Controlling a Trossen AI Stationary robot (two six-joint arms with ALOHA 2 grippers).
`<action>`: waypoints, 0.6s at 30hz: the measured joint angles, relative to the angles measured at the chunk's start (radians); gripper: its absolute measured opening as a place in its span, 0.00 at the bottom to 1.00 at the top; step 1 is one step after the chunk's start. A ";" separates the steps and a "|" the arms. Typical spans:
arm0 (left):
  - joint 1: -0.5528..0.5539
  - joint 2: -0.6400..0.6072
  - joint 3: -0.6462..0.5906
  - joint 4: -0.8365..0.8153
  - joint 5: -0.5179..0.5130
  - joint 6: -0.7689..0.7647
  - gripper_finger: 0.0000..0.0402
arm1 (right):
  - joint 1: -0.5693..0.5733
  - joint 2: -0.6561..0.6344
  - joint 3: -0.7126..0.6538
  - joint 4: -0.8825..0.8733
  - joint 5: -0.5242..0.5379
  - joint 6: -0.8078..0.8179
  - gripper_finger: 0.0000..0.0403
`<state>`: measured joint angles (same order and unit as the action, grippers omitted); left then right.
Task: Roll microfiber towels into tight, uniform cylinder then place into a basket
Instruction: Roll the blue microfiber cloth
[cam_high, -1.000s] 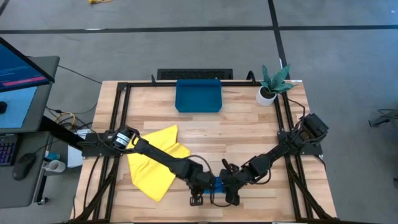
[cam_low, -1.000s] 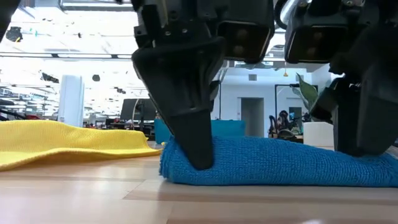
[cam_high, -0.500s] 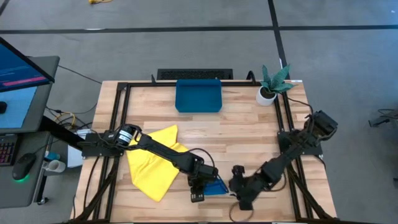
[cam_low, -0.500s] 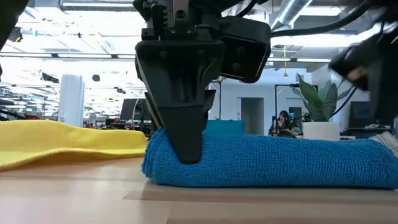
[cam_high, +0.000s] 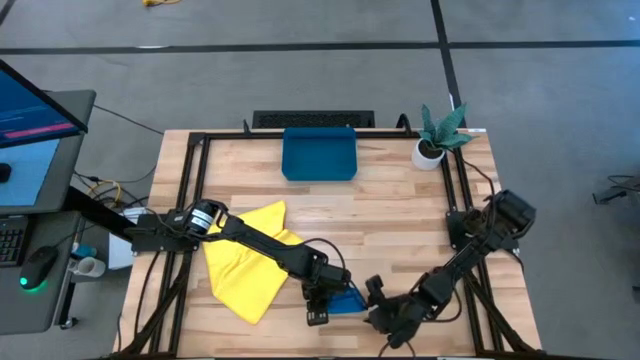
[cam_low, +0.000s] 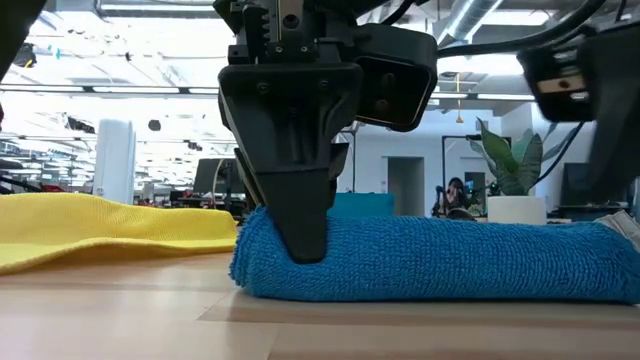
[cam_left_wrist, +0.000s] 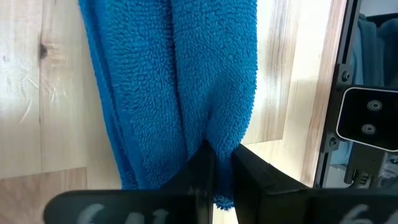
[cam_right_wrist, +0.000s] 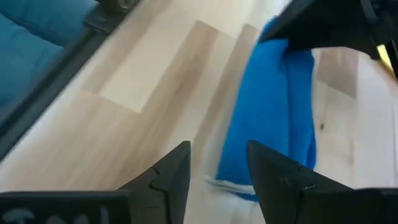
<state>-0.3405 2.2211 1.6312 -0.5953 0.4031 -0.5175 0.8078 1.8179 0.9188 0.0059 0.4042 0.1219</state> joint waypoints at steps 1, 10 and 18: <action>0.000 0.000 0.000 0.000 -0.001 0.000 0.05 | -0.006 0.005 0.000 0.004 0.002 0.000 0.44; 0.000 -0.001 0.001 0.005 -0.002 -0.001 0.05 | -0.018 0.074 0.002 0.038 0.050 -0.026 0.43; 0.001 -0.002 0.001 0.004 0.003 0.000 0.05 | -0.043 0.103 0.004 0.018 0.100 0.054 0.43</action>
<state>-0.3393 2.2192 1.6325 -0.5916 0.4062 -0.5179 0.7645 1.9205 0.9226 0.0237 0.5037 0.1761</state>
